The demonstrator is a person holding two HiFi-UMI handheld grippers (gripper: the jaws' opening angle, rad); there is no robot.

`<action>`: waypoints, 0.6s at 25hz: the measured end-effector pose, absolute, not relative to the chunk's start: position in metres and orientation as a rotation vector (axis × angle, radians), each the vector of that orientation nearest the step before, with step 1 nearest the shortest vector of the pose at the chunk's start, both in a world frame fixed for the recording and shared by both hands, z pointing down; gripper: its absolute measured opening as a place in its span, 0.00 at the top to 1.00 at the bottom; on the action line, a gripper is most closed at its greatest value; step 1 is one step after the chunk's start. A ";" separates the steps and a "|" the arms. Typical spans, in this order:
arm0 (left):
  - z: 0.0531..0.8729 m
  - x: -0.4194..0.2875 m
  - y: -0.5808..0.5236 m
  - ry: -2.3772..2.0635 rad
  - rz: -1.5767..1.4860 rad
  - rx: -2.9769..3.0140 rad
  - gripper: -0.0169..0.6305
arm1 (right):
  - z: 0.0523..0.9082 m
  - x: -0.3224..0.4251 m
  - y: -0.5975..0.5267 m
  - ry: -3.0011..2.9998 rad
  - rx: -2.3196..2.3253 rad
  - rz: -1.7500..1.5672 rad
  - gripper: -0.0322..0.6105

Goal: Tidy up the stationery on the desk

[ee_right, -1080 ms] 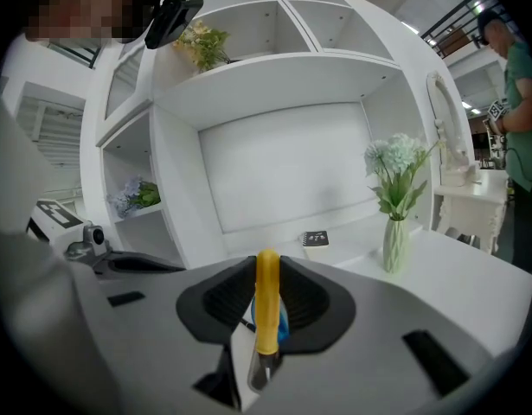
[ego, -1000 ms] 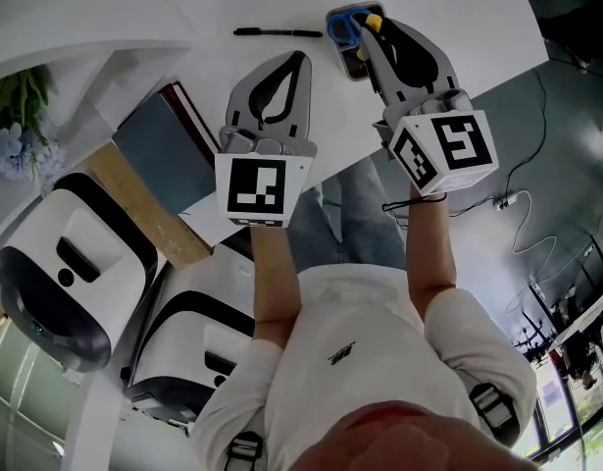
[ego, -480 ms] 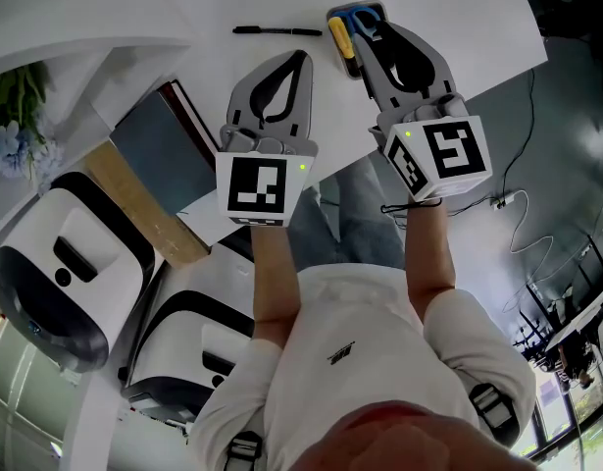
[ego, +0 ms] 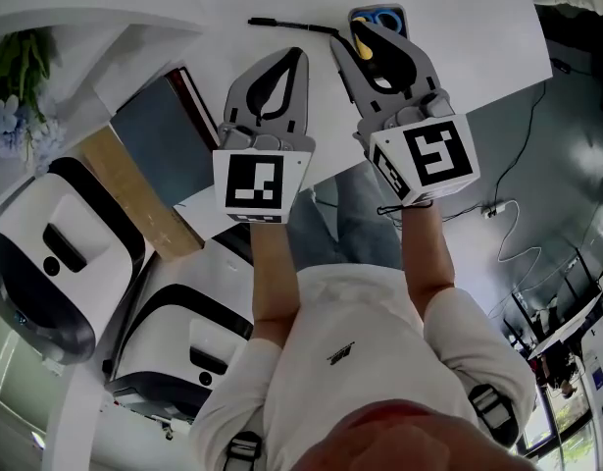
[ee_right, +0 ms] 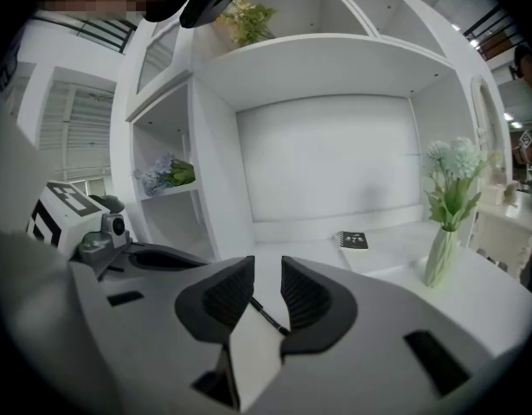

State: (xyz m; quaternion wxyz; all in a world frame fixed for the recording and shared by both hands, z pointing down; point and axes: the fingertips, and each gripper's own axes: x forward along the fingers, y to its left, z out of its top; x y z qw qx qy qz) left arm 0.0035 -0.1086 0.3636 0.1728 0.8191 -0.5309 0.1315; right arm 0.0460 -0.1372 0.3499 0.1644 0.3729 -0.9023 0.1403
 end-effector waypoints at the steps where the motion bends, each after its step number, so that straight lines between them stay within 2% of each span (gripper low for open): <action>1: 0.366 -0.001 -0.108 -1.518 0.371 2.312 0.97 | 0.353 0.038 -0.137 -2.574 1.033 0.390 0.83; 15: 0.398 -0.062 -0.106 -1.665 0.324 2.141 0.97 | 0.416 -0.050 -0.137 -2.482 0.679 0.315 0.83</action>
